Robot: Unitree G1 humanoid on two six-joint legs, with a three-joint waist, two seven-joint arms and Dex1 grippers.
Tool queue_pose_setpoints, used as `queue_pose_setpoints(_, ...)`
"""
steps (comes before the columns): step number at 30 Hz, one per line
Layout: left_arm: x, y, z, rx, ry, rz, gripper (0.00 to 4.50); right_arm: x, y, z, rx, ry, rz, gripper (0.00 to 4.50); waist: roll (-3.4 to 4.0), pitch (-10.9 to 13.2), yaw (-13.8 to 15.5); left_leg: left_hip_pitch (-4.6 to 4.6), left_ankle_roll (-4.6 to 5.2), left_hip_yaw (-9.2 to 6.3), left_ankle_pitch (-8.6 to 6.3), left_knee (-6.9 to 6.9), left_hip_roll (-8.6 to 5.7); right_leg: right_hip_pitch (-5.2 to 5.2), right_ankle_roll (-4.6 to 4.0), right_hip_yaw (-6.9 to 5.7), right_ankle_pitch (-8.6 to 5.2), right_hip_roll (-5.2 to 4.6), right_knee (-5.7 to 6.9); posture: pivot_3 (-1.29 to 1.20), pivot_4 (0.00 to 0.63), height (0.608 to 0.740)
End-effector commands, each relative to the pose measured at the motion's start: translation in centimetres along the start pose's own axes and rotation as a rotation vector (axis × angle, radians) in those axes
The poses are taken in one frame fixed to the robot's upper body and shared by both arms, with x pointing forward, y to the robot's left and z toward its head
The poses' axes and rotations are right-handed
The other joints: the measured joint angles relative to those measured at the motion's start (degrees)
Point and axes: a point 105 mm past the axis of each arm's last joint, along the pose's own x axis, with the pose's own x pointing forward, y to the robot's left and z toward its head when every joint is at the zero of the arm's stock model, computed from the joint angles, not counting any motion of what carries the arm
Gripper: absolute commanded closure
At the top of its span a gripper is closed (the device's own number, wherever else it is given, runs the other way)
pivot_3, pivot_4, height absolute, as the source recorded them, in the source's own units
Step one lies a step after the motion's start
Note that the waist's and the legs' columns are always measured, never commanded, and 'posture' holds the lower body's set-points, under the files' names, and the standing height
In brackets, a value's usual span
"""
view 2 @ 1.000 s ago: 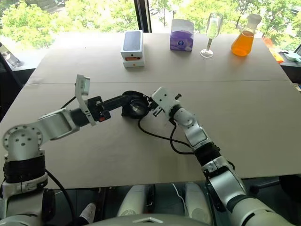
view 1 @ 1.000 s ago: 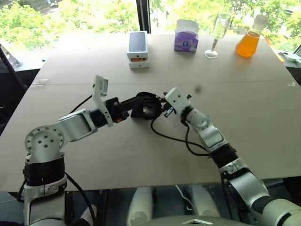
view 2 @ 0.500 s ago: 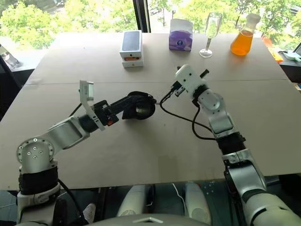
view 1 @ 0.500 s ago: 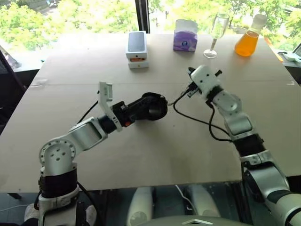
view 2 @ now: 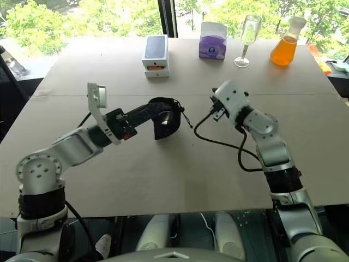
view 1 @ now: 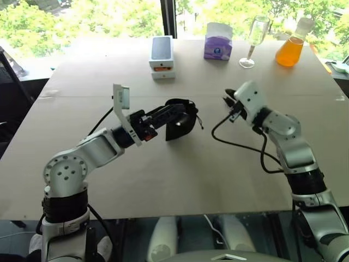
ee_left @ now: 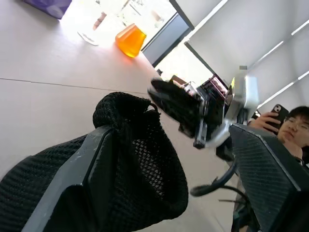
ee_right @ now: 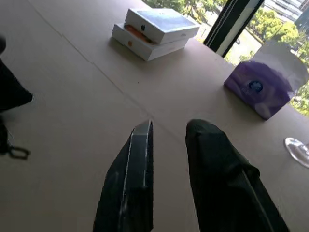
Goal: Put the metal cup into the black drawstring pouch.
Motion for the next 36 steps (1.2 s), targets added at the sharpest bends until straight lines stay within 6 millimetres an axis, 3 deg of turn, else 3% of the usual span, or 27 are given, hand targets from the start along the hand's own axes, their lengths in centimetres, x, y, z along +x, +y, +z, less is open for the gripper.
queue_pose_setpoints(1,-0.6,-0.9,1.6,0.003,-0.045,-0.048,0.84,-1.9,0.6,2.0,0.061,-0.068,0.026,2.1,0.0,0.0,-0.28,0.0,0.0,0.0,0.0,0.0,0.0,-0.01,0.0,0.0,0.0,0.01,0.01,0.0,0.15,0.74)
queue_pose_setpoints(5,-1.0,-0.8,2.5,-0.032,-0.061,-0.056,0.84,-2.2,3.2,1.7,0.14,-0.056,0.121,0.28,0.01,0.01,-0.68,0.1,0.18,0.0,-0.1,0.0,0.0,-0.01,0.0,0.03,0.0,0.1,0.12,0.0,0.15,0.74)
queue_pose_setpoints(6,-1.1,-0.7,2.7,-0.037,-0.063,-0.057,0.84,-1.9,4.1,1.7,0.169,-0.06,0.15,0.09,0.0,0.0,-0.68,0.12,0.19,0.0,-0.12,0.0,0.01,-0.01,-0.01,0.02,0.0,0.11,0.14,0.0,0.15,0.74)
queue_pose_setpoints(12,-0.9,-1.0,3.1,-0.024,-0.012,-0.081,0.84,1.6,7.2,1.3,0.27,-0.086,0.167,0.09,0.0,0.0,-0.59,0.11,0.18,0.01,-0.11,0.04,-0.03,-0.01,-0.01,0.04,-0.01,0.13,0.2,0.0,0.15,0.74)
queue_pose_setpoints(18,-1.1,-1.5,3.1,-0.013,0.018,-0.094,0.84,6.1,7.6,2.5,0.284,-0.163,0.105,0.09,0.0,0.0,-0.63,0.09,-0.01,-0.01,0.0,0.06,-0.05,-0.03,0.0,0.03,0.0,0.12,0.21,0.0,0.15,0.74)
queue_pose_setpoints(23,-1.4,-1.8,2.9,0.0,0.026,-0.087,0.84,8.2,8.9,3.9,0.333,-0.247,0.141,0.09,0.0,0.0,-0.68,0.07,-0.02,-0.01,0.01,0.03,-0.03,-0.04,-0.01,0.02,0.0,0.12,0.19,0.0,0.15,0.74)
queue_pose_setpoints(32,-2.0,-2.0,2.1,0.006,0.038,-0.061,0.84,8.6,9.9,3.7,0.359,-0.287,0.187,0.09,0.0,0.0,-0.69,0.08,-0.02,-0.02,0.01,0.03,0.04,-0.04,-0.01,0.01,0.0,0.05,0.2,0.0,0.15,0.74)
queue_pose_setpoints(36,-2.3,0.1,0.9,0.043,0.091,0.069,0.84,7.2,10.8,2.7,0.306,-0.252,0.242,0.09,0.0,0.0,-0.65,0.08,-0.02,-0.04,0.01,0.02,0.03,-0.04,-0.01,0.0,0.0,0.05,0.21,0.0,0.15,0.74)
